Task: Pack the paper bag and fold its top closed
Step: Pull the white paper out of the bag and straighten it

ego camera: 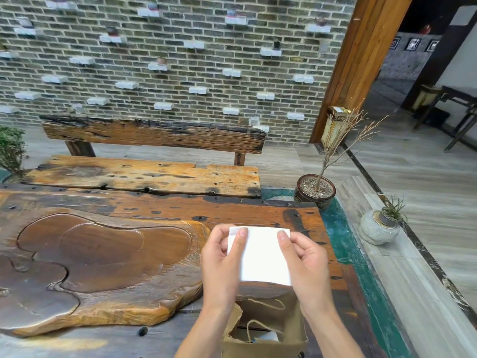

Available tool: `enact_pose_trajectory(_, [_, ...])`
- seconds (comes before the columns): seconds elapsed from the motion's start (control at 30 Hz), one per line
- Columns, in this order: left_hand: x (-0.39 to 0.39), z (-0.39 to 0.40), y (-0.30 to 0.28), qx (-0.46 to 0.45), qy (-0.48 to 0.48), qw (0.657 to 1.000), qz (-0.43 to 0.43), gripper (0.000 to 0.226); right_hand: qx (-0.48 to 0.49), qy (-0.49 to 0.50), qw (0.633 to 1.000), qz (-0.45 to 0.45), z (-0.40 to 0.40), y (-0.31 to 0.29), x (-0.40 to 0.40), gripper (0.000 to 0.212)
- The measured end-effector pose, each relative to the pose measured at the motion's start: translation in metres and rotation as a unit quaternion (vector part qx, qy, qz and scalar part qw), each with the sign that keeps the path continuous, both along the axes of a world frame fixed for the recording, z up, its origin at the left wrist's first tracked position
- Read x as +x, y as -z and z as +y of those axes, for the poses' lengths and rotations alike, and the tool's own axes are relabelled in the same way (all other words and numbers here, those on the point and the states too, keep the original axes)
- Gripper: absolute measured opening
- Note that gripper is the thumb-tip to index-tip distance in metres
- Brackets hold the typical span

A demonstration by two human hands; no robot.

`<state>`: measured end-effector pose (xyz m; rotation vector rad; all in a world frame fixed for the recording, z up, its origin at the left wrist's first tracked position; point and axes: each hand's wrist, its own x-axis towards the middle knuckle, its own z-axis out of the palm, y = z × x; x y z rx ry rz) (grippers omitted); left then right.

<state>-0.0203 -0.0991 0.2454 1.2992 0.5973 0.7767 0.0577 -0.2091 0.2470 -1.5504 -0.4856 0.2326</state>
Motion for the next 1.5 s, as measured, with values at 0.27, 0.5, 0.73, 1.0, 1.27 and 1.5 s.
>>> enact_pose_trajectory(0.27, [0.001,0.037,-0.008,0.045,0.250,0.963,0.087,0.012,-0.083,-0.162,0.983,-0.010,-0.010,-0.010,0.019,0.016])
enact_pose_trajectory(0.5, [0.001,0.027,0.001,-0.090,0.169,0.981,0.040,0.025,-0.017,-0.048,0.997,0.062,-0.002,-0.004,0.009,0.004])
enact_pose_trajectory(0.73, [0.001,-0.002,0.010,-0.178,0.057,0.982,-0.025,0.019,0.041,0.014,0.990,0.133,0.011,0.010,-0.019,0.015])
enact_pose_trajectory(1.0, [0.004,-0.004,0.024,-0.060,0.028,0.998,0.022,0.017,-0.015,0.000,0.994,0.107,0.017,0.015,-0.016,0.023])
enact_pose_trajectory(1.27, [0.004,-0.005,0.032,-0.029,0.020,0.999,0.031,0.017,-0.018,0.018,0.995,0.091,0.012,0.021,-0.013,0.032])
enact_pose_trajectory(1.5, [0.003,-0.011,0.040,-0.044,0.078,0.996,0.015,0.018,0.003,-0.085,0.956,0.282,0.002,0.022,-0.011,0.034])
